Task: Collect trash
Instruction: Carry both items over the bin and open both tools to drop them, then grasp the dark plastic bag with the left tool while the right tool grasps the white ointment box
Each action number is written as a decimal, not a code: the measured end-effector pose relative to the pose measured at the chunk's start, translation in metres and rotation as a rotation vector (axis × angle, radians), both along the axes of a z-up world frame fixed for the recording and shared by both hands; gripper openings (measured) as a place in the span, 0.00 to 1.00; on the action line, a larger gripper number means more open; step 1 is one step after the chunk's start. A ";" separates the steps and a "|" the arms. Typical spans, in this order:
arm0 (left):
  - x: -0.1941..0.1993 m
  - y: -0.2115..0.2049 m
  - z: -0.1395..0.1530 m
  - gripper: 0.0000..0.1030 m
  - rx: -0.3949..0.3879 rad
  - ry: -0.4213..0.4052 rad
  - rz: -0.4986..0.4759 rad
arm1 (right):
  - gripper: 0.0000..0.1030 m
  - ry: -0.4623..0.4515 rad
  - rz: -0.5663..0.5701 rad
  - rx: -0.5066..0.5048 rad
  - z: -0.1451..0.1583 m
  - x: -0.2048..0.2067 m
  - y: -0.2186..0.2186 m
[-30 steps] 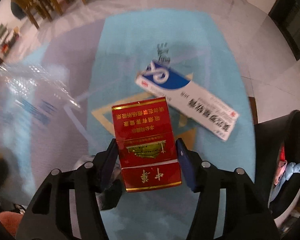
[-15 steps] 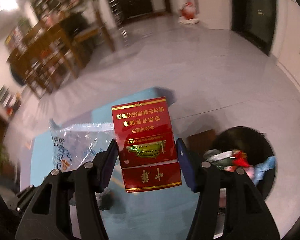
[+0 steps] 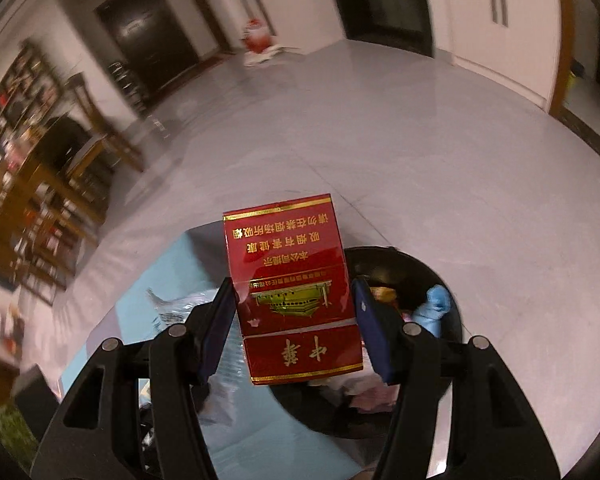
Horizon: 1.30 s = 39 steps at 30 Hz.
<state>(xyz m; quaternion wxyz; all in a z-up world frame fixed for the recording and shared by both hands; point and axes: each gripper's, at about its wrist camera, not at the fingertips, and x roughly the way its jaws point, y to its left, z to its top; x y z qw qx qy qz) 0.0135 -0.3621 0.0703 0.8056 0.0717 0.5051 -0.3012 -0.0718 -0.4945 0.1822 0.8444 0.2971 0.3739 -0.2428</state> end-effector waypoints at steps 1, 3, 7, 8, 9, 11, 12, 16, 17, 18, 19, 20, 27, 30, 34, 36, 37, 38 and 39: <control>-0.001 -0.008 -0.005 0.22 0.008 0.013 -0.011 | 0.57 0.009 -0.019 0.003 0.000 -0.005 -0.011; -0.004 -0.022 -0.016 0.22 0.019 0.047 -0.040 | 0.57 0.030 -0.051 0.004 -0.004 -0.008 -0.018; -0.010 -0.044 -0.033 0.22 0.029 0.107 -0.088 | 0.57 0.058 -0.066 0.047 -0.014 -0.010 -0.030; -0.011 -0.048 -0.035 0.22 0.035 0.108 -0.094 | 0.57 0.066 -0.070 0.049 -0.015 -0.009 -0.033; -0.012 -0.054 -0.039 0.22 0.041 0.111 -0.100 | 0.57 0.083 -0.073 0.046 -0.017 -0.009 -0.035; -0.013 -0.061 -0.043 0.22 0.040 0.125 -0.109 | 0.57 0.103 -0.076 0.043 -0.019 -0.008 -0.035; -0.014 -0.065 -0.046 0.23 0.040 0.137 -0.112 | 0.57 0.109 -0.076 0.046 -0.020 -0.008 -0.036; -0.015 -0.070 -0.048 0.39 0.032 0.152 -0.117 | 0.57 0.126 -0.082 0.047 -0.021 -0.006 -0.038; -0.015 -0.067 -0.046 0.49 0.030 0.150 -0.120 | 0.57 0.127 -0.089 0.048 -0.021 -0.007 -0.038; -0.015 -0.066 -0.044 0.58 0.031 0.140 -0.124 | 0.58 0.125 -0.097 0.051 -0.021 -0.009 -0.038; -0.015 -0.065 -0.042 0.62 0.032 0.129 -0.125 | 0.59 0.119 -0.109 0.057 -0.019 -0.011 -0.039; -0.015 -0.062 -0.038 0.73 0.034 0.116 -0.126 | 0.66 0.115 -0.112 0.061 -0.020 -0.010 -0.041; -0.002 -0.025 -0.006 0.91 -0.002 0.082 -0.087 | 0.75 0.096 -0.095 0.042 -0.014 -0.010 -0.034; 0.006 0.003 0.007 0.93 -0.010 0.051 -0.035 | 0.78 0.086 -0.061 0.038 -0.011 -0.003 -0.025; 0.015 0.056 0.023 0.93 -0.010 0.002 0.048 | 0.82 0.088 0.002 0.026 -0.009 0.008 -0.010; 0.021 0.092 0.028 0.94 0.017 -0.033 0.095 | 0.83 0.088 0.040 0.028 -0.009 0.017 -0.002; 0.022 0.106 0.029 0.94 0.032 -0.043 0.113 | 0.84 0.092 0.062 0.021 -0.009 0.021 0.004; 0.025 0.122 0.030 0.94 0.042 -0.050 0.134 | 0.85 0.097 0.079 0.012 -0.009 0.024 0.009; 0.027 0.143 0.030 0.94 0.049 -0.052 0.170 | 0.85 0.108 0.099 -0.002 -0.009 0.029 0.015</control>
